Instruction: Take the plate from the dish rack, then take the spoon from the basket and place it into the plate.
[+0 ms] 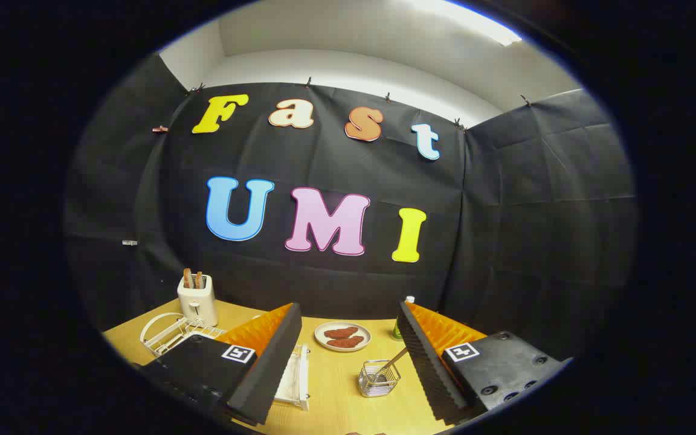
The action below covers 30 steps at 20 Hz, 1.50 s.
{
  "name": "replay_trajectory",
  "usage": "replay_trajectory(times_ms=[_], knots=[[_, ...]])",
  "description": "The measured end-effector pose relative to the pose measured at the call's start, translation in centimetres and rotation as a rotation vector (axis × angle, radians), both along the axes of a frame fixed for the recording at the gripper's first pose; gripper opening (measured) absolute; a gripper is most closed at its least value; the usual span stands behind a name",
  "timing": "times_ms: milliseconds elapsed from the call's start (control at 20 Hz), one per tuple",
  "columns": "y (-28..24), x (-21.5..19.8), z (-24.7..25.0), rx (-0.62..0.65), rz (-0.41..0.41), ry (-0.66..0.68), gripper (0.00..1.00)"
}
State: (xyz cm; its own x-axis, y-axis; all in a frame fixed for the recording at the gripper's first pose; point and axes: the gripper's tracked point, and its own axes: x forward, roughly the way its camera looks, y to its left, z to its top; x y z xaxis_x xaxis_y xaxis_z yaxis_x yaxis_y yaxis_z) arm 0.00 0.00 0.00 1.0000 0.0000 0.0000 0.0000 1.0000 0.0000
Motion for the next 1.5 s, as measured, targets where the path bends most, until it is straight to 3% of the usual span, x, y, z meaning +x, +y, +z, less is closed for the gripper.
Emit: replay_trajectory(times_ms=[950, 1500], knots=[[3.2, 1.9, -1.5, 0.015, 0.031, 0.071, 0.98], [12.0, 9.0, -1.0, -0.053, 0.194, 0.167, 0.97]])
